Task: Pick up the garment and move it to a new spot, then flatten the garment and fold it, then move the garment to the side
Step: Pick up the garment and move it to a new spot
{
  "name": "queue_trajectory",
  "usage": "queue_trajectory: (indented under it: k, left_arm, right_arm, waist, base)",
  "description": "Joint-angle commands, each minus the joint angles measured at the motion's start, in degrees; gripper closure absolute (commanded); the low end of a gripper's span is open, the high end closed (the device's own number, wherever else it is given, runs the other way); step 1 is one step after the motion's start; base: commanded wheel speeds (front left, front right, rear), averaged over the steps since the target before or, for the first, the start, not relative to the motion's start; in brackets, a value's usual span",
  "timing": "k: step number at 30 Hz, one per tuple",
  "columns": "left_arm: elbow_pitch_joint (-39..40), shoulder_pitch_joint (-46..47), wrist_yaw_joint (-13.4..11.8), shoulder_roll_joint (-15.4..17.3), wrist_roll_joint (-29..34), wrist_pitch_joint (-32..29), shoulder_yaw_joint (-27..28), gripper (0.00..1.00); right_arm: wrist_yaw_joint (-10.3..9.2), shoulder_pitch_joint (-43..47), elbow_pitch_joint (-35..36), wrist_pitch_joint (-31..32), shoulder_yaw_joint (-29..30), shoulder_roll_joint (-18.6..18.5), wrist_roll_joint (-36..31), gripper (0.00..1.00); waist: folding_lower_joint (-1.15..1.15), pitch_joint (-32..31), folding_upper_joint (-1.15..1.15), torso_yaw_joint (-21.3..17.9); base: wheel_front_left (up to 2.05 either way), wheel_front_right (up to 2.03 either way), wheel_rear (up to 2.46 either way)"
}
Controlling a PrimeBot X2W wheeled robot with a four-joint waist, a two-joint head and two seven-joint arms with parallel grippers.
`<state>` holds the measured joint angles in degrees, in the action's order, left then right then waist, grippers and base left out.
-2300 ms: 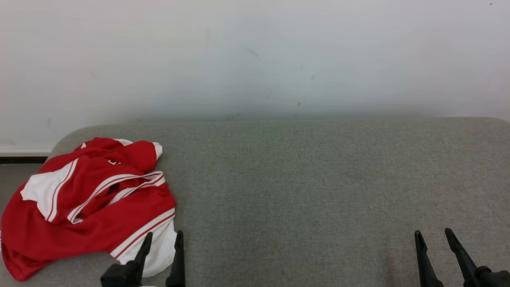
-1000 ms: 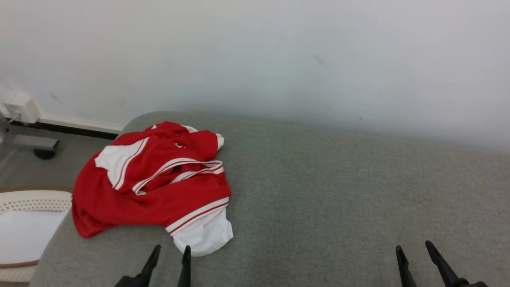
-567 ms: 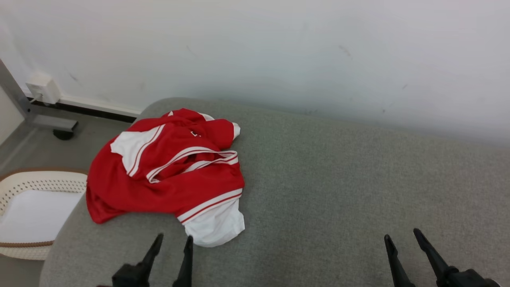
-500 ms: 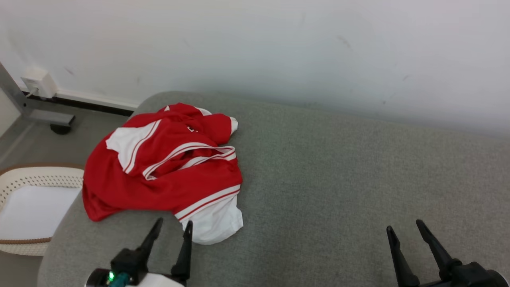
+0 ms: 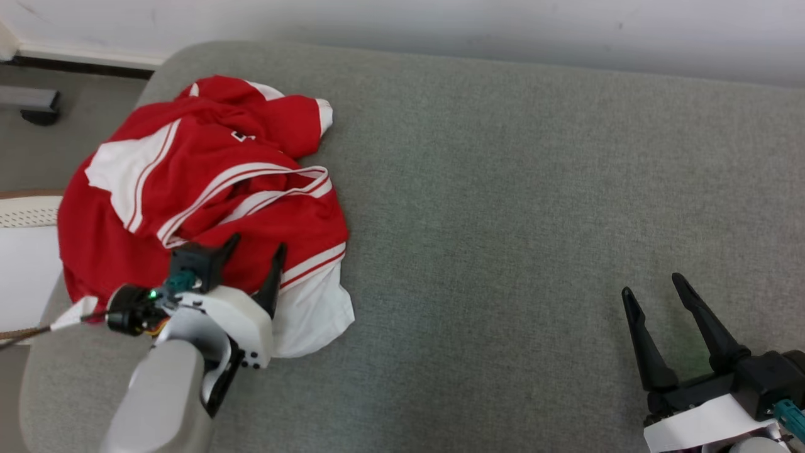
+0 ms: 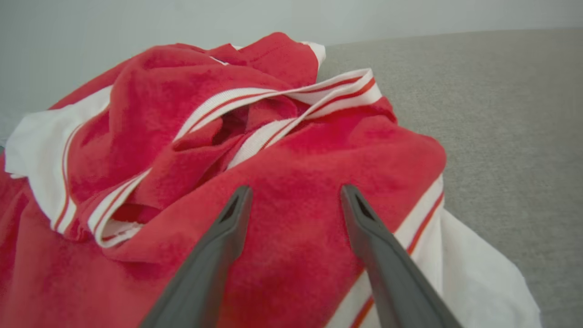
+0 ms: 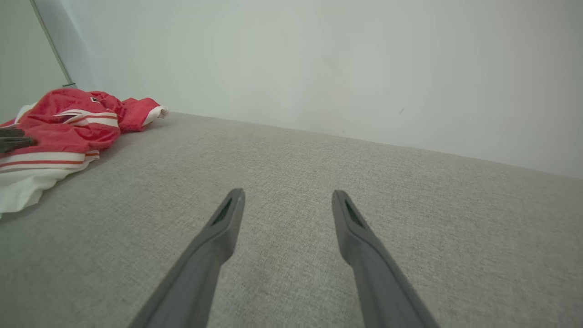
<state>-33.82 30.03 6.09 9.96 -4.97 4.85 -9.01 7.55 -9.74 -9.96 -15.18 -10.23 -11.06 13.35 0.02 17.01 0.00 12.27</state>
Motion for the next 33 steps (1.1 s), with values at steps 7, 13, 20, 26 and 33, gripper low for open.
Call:
queue_trajectory:
  k: [7,13,20,26,33]
  left_arm:
    - [-10.03,6.08,0.96,0.79,-2.56,-5.86,-1.62,0.53]
    - [-12.42,6.63,1.29,0.52,-7.24,-5.22,-1.35,1.00]
    - [-4.20,5.80,1.32,3.96,-10.38,-3.54,-0.19,1.00]
    - [8.85,4.90,1.01,8.73,-12.09,-8.14,1.96,1.00]
    - [26.22,3.85,0.47,11.78,-14.37,-16.61,3.77,1.00]
  right_arm:
    - [-0.11,-2.42,-0.67,0.04,-1.46,-1.23,0.67,0.00]
    - [-0.12,-1.48,-1.82,0.04,-1.25,-0.75,1.30,0.00]
    - [-0.11,1.84,-2.93,0.04,-1.01,1.18,1.47,0.00]
    - [-0.12,4.27,-3.72,0.04,-1.61,3.20,1.64,0.00]
    - [-0.12,6.12,-3.89,0.04,-0.86,4.62,1.64,0.00]
  waist:
    - [-0.02,4.08,0.00,-1.57]
    - [-0.02,1.03,0.00,-2.34]
    - [-0.02,-6.42,0.00,-2.81]
    - [-0.02,-12.07,0.00,-4.23]
    - [-0.02,-15.46,0.00,-7.32]
  base:
    - [0.00,0.00,0.00]
    - [0.00,0.00,0.00]
    - [0.00,0.00,0.00]
    - [0.00,0.00,0.00]
    - [0.00,0.00,0.00]
